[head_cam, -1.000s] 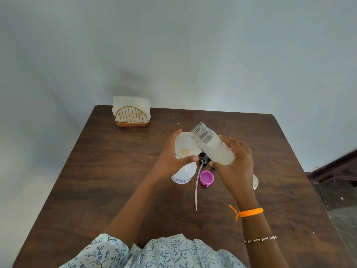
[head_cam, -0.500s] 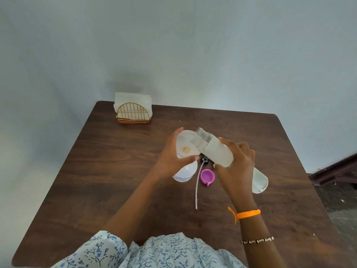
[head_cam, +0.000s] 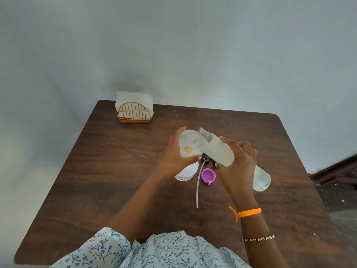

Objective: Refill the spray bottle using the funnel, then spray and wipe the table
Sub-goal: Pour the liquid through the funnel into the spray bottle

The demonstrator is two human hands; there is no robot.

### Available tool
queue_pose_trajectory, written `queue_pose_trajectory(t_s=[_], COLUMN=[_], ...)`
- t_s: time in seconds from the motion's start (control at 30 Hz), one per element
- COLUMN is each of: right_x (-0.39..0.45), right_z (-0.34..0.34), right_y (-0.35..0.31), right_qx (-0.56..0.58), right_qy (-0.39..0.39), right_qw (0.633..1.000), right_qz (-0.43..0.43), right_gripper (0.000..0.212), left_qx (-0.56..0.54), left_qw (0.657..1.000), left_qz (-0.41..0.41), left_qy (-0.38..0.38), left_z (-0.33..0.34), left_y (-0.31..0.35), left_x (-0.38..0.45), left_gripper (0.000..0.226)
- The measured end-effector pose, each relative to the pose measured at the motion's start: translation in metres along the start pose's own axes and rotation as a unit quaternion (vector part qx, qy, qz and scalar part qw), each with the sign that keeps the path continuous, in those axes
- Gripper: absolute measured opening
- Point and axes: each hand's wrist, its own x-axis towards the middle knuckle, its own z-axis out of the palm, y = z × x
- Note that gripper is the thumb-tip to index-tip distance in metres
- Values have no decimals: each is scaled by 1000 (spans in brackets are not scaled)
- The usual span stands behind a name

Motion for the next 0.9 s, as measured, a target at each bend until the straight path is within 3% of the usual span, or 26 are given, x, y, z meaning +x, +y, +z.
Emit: queue_pose_trajectory(t_s=[0.9], right_x=[0], right_z=[1], right_y=[1], right_qx=[-25], right_qy=[6], right_qw=[1000], right_qz=[-15], right_gripper=[67], left_qx=[-5], left_qw=[1000], left_qz=[-8], left_qy=[-12], left_z=[-2], left_y=[3], left_x=[1], left_gripper=[92])
